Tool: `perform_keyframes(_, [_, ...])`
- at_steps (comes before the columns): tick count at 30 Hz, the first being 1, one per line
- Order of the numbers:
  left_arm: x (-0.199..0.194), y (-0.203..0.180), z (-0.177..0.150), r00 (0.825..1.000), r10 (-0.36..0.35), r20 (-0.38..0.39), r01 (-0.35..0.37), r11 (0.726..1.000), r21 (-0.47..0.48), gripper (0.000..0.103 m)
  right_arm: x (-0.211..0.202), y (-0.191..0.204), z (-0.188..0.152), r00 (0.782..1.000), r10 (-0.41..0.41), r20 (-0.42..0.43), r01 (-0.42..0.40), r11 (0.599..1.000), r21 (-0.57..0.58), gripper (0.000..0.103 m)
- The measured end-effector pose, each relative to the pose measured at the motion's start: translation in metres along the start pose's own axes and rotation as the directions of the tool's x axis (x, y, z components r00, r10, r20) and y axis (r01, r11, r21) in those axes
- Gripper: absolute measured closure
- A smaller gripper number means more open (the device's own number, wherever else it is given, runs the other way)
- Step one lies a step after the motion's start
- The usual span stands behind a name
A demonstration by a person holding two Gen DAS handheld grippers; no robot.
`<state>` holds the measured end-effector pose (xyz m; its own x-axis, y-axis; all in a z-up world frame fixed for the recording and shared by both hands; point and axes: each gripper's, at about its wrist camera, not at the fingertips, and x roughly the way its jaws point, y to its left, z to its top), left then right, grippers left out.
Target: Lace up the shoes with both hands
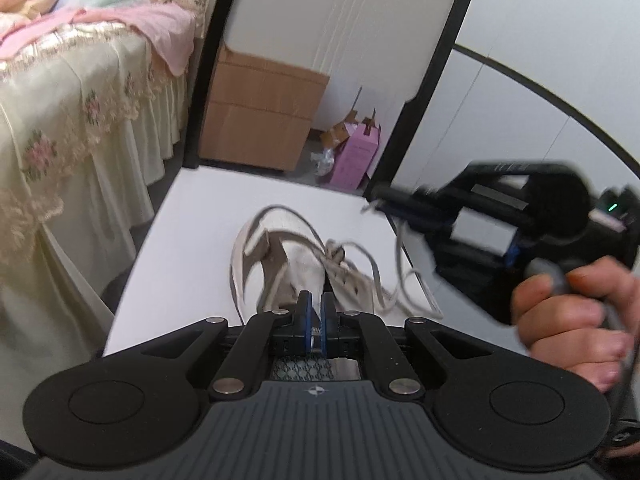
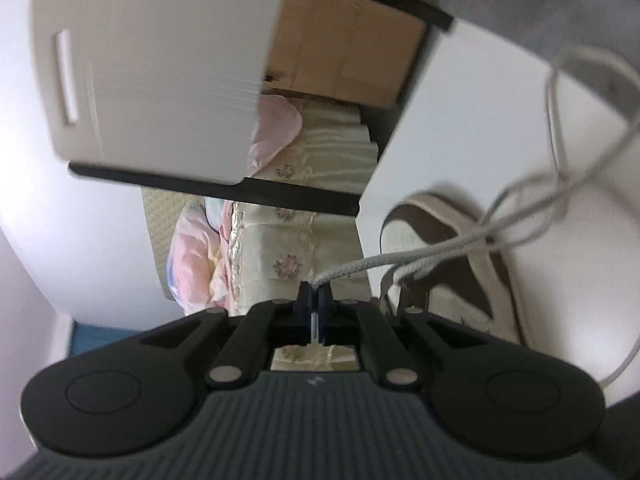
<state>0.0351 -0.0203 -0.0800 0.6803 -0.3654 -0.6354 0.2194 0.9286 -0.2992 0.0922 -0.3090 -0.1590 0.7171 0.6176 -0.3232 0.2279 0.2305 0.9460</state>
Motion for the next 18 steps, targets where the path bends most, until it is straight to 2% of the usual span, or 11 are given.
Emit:
perform_keyframes(5, [-0.012,0.003,0.017,0.999,0.016,0.042,-0.017,1.000,0.005,0.099,0.011,-0.003,0.003,0.999,-0.028,-0.020,0.029,0.998,0.051,0.099])
perform_keyframes(8, [-0.001,0.011,0.030,0.998,0.030,0.047,-0.030,1.000,-0.001,0.099,0.017,-0.008,0.003,0.999,-0.045,-0.023,0.047,0.996,0.076,0.098])
perform_keyframes(12, [0.026,0.021,0.055,0.999,0.016,0.032,-0.015,1.000,-0.024,0.099,0.023,-0.025,0.006,0.999,-0.027,-0.045,0.036,0.976,0.214,0.098])
perform_keyframes(15, [0.045,0.028,0.063,1.000,-0.010,0.015,0.009,1.000,0.020,0.099,0.030,-0.022,0.008,0.999,-0.001,-0.037,0.010,0.971,0.239,0.098])
perform_keyframes(18, [0.062,0.035,0.066,0.999,-0.037,-0.002,0.037,0.996,0.075,0.099,0.040,-0.020,0.011,1.000,-0.017,-0.024,0.022,0.971,0.239,0.098])
